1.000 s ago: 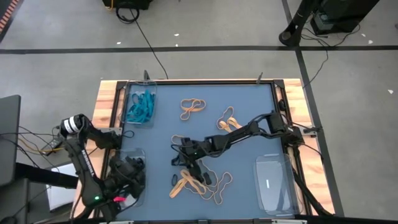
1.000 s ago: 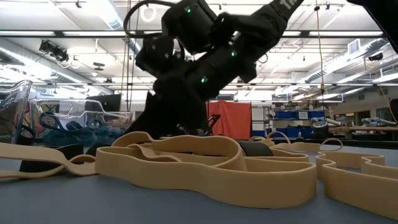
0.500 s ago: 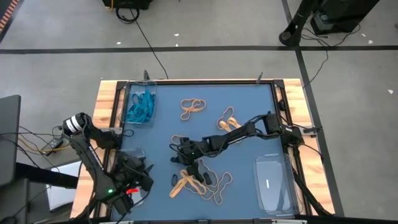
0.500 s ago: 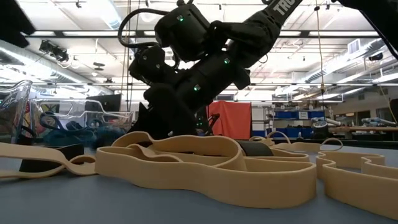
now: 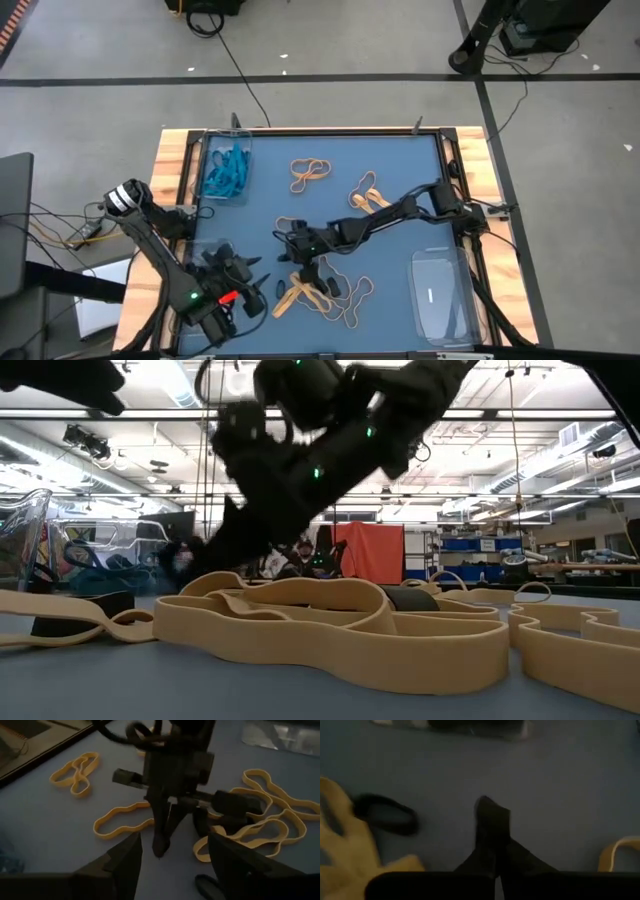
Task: Sort rubber bands into baskets
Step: Put the black rubber band into the bottom left transparent bin
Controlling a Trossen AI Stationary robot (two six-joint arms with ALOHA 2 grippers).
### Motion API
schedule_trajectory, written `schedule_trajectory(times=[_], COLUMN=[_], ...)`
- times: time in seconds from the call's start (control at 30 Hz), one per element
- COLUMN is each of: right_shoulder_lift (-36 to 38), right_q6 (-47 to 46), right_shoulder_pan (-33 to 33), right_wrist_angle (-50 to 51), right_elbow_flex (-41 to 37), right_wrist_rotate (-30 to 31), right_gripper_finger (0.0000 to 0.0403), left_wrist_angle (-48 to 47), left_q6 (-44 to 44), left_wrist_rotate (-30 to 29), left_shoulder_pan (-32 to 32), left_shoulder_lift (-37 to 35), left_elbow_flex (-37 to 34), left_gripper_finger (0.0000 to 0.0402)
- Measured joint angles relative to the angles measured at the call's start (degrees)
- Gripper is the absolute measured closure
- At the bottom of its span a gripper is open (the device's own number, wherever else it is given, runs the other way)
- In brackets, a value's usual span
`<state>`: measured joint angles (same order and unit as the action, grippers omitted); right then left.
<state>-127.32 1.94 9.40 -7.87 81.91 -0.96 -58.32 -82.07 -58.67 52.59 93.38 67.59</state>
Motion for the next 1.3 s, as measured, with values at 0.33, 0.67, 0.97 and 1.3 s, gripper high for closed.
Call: schedule_trajectory(times=[0.33, 0.67, 0.97, 1.3], right_shoulder_lift=[6.21, 7.93, 7.93, 7.93], right_q6=[1.54, 1.68, 1.66, 1.28], right_shoulder_pan=[2.32, 2.54, 2.54, 2.54], right_wrist_angle=[2.36, 2.55, 2.41, 2.37], right_elbow_flex=[0.06, 0.08, 0.08, 0.08], right_wrist_rotate=[1.97, 1.97, 1.98, 1.97], right_gripper_finger=[0.0387, 0.0383, 0.0382, 0.0384], left_wrist_angle=[6.29, 6.25, 6.55, 7.08], left_q6=[8.35, 8.36, 8.36, 11.14], left_wrist_rotate=[0.53, 1.10, 1.60, 2.00], left_shoulder_pan=[-2.83, -4.68, -6.92, -7.92], left_shoulder_lift=[2.62, 4.70, 4.70, 4.70], left_elbow_flex=[-0.41, -0.41, -0.41, -0.41], left_gripper_finger=[0.0172, 0.0172, 0.0207, 0.0245])
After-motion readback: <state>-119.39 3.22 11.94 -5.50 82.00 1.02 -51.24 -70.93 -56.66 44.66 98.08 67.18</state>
